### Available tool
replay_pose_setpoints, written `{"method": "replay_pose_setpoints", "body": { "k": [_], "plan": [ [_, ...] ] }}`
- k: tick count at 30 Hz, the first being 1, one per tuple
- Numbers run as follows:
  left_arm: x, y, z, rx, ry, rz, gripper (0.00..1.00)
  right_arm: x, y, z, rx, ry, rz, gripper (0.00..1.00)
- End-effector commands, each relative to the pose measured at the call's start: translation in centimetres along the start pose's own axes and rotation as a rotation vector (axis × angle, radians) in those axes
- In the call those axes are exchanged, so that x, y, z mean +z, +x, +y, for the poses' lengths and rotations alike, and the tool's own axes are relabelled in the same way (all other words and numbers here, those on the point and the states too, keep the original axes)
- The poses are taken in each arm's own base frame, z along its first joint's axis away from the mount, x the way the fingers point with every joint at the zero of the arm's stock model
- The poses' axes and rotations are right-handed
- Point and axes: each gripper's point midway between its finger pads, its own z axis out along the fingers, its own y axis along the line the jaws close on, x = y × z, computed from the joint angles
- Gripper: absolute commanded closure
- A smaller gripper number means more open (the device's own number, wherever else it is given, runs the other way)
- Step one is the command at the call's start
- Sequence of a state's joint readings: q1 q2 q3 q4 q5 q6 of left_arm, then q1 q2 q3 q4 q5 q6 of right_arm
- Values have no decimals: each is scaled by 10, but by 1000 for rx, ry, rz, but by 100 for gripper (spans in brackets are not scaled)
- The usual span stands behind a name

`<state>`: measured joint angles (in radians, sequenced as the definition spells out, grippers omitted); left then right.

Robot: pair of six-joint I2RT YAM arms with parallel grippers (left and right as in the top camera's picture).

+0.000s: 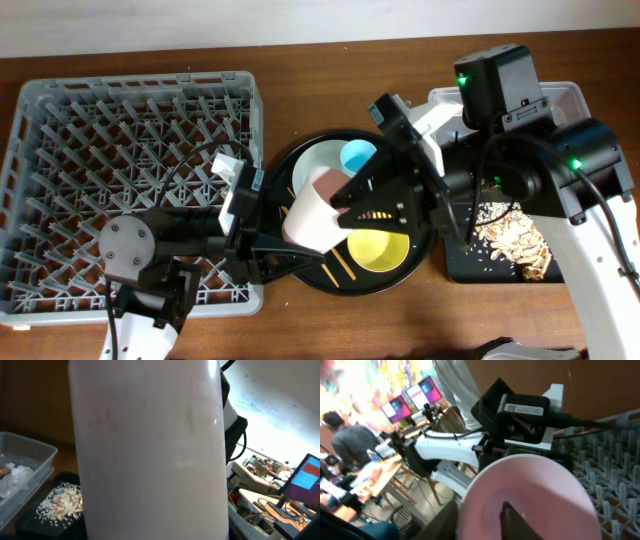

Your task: Sort waste into correct bins and load items into the dishwasher rack

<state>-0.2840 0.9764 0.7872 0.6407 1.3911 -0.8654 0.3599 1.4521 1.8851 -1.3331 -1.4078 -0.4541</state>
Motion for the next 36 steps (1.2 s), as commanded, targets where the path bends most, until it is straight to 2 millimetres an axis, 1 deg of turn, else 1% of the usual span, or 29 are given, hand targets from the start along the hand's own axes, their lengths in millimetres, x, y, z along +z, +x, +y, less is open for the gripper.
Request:
{"method": "replay_pose_setpoints", "body": {
  "k": [1, 4, 6, 7, 8, 9, 11, 13, 17, 18, 20, 21, 22, 24, 25, 26, 29, 32, 36],
  "plan": [
    [-5, 8, -23, 56, 71, 88, 70, -20, 5, -43, 43, 163, 13, 62],
    [-14, 10, -20, 27, 54, 108, 70, -43, 2, -56, 70, 237, -24, 57],
    [-16, 10, -17, 11, 45, 106, 70, -46, 3, -58, 87, 247, -28, 58],
    [-16, 10, -17, 10, 45, 106, 70, -45, 4, -57, 93, 244, -25, 66],
    [-16, 10, -17, 4, 45, 106, 70, -44, 4, -56, 93, 240, -23, 85],
    [-16, 10, -17, -3, 44, 106, 70, -44, 5, -57, 93, 243, -22, 96],
    [-16, 10, -17, -5, 44, 106, 70, -43, 4, -54, 102, 230, -28, 96],
    [-16, 10, -15, -10, 44, 106, 70, -41, 7, -43, 163, 178, -42, 96],
    [-16, 12, -3, -48, 42, 107, 70, -24, 9, -32, 160, 120, -14, 96],
    [-16, 12, -1, -55, 42, 107, 70, -23, 6, -28, 150, 95, -25, 96],
    [-15, 13, 2, -67, 41, 108, 70, -24, -7, -16, 97, 12, -78, 96],
    [-15, 13, 3, -68, 41, 108, 70, -23, -7, -16, 103, 12, -76, 96],
    [-15, 13, 3, -68, 41, 108, 70, -21, -2, -18, 128, 28, -56, 96],
    [-15, 13, 3, -67, 41, 107, 70, -10, 19, -24, 165, 95, 41, 96],
    [-15, 13, 3, -67, 41, 107, 70, -2, 36, -26, 187, 133, 123, 96],
    [-15, 13, 3, -67, 41, 107, 70, 4, 45, -25, 196, 147, 173, 96],
    [-15, 13, 3, -63, 41, 107, 70, 15, 57, -17, 213, 132, 236, 96],
    [-15, 12, 3, -63, 38, 103, 69, 15, 61, -14, 236, 133, 252, 95],
    [-17, 4, 9, -35, -2, 60, 70, 12, 74, -12, 292, 156, 298, 96]
  ]
}}
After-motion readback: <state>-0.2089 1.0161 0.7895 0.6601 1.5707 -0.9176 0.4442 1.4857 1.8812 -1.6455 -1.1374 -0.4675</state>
